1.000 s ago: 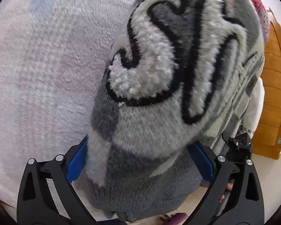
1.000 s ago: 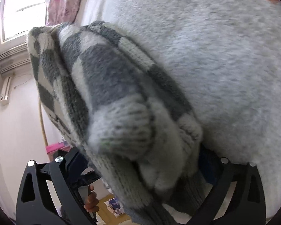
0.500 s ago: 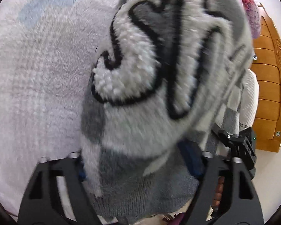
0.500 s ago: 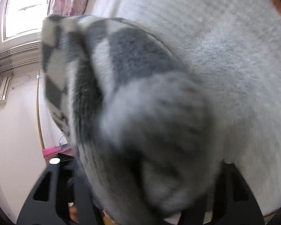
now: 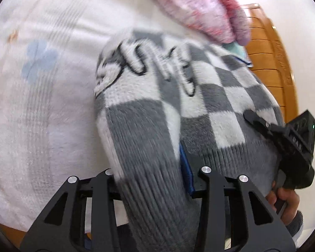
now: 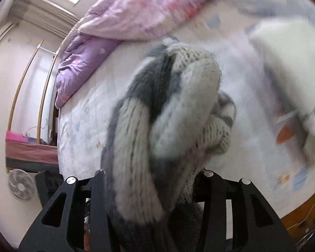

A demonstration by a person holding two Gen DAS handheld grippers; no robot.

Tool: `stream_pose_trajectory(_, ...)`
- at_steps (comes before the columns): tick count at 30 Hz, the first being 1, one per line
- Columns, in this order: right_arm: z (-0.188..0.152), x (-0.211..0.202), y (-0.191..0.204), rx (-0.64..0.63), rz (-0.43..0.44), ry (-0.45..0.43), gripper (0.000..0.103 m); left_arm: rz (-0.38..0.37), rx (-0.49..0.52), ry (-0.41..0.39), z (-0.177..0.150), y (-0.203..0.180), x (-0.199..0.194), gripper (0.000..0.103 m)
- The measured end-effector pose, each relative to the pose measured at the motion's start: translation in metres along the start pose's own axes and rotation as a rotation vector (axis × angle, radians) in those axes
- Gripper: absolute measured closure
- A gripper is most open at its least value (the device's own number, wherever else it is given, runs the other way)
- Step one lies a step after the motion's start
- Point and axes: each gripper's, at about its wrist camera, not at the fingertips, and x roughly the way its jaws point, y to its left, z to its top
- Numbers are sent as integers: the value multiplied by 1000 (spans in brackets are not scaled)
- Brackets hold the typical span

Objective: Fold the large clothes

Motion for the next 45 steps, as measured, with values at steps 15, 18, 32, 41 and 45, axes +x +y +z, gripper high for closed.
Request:
stream_pose_trajectory(15,101,-174,-106,-161,228,-255,65,-58,233,-328,6,-231,18,65)
stream_pose_trajectory(18,131,-202,-160,-163,281,-284,65,-63,263,-384,2,-289,52,65)
stream_pose_trajectory(32,108,-120,-431,128,210,4,63,205,337,-207,-76,-349,271,65)
stream_pose_trajectory(41,106,-120,-449,131,6,132,42,234,236,-219,-75,-326,258,43)
stream_pose_trajectory(45,118,-143,-448,92,-151,137,42,223,272,-258,-73,-340,232,38)
